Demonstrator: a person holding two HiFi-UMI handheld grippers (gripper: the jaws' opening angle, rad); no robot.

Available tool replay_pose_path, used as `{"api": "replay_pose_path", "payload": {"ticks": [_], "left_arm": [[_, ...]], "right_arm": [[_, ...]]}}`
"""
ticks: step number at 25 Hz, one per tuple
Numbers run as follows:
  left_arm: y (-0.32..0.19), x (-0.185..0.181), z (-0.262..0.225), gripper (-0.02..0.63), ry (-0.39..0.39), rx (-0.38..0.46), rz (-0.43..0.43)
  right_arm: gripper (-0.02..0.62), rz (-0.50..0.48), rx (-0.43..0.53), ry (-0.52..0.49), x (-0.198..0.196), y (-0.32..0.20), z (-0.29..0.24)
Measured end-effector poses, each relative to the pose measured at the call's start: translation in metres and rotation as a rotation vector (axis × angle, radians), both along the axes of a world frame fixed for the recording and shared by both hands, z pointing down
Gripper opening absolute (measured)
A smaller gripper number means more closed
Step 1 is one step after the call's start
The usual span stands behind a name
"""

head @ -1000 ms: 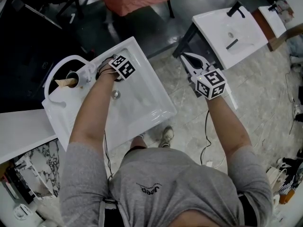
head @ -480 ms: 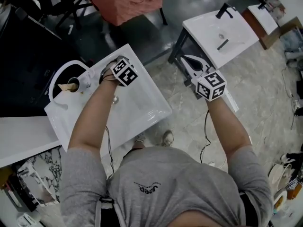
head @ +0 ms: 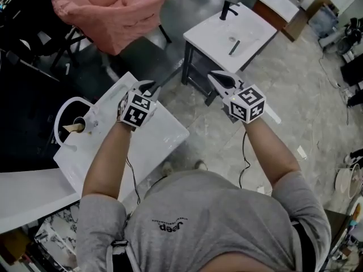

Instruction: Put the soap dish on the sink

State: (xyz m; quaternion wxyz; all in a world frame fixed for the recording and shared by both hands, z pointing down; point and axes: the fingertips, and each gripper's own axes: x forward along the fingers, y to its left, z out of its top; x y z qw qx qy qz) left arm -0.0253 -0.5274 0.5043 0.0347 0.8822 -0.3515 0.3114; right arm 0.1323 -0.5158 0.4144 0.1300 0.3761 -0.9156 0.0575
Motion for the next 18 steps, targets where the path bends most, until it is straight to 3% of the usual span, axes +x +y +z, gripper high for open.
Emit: {"api": "replay_pose_path", "payload": {"ticks": [8, 13, 18], "left_arm": [[0.056, 0.053, -0.076, 0.042, 0.367, 0.073, 0.055], [0.089, 0.068, -0.095, 0.025, 0.488, 0.083, 0.081], [0.105, 0.061, -0.11, 0.014, 0.615, 0.075, 0.044]], "right_arm": [[0.058, 0.026, 0.018, -0.029, 0.024, 0.051, -0.032], [0.058, 0.013, 0.025, -0.038, 0.022, 0.078, -0.04], [0.058, 0.005, 0.004, -0.062, 0.019, 0.091, -0.036]]}}
